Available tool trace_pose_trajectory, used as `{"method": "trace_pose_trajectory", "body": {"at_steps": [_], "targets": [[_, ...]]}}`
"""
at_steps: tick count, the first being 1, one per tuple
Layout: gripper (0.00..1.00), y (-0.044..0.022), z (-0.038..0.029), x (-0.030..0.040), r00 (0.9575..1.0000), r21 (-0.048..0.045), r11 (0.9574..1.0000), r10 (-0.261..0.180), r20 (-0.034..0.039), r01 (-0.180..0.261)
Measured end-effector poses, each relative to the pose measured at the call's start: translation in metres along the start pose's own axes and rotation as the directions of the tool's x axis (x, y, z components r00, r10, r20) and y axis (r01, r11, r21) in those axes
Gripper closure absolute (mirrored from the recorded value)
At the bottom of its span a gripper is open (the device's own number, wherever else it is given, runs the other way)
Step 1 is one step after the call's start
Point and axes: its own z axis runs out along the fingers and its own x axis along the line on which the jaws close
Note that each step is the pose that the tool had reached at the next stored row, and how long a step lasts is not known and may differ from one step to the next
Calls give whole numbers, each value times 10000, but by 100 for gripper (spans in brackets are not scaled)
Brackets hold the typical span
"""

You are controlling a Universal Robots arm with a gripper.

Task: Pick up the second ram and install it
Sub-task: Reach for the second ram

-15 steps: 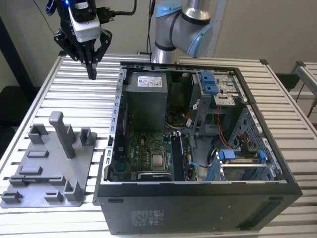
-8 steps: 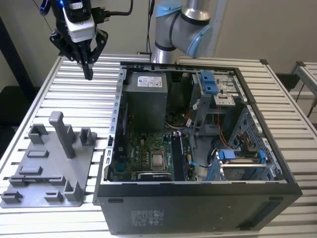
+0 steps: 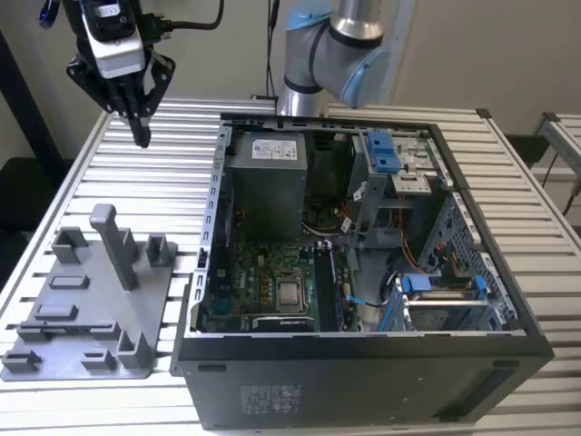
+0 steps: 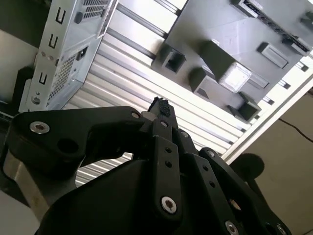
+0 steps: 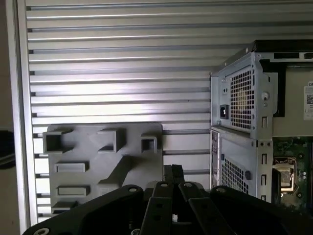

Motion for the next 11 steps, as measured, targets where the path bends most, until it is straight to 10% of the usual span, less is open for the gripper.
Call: {"method": "trace_pose_trajectory", "body": {"at_steps": [11], "targets": [[89, -16, 8, 355, 10000, 1, 10000, -1, 0, 1]]}}
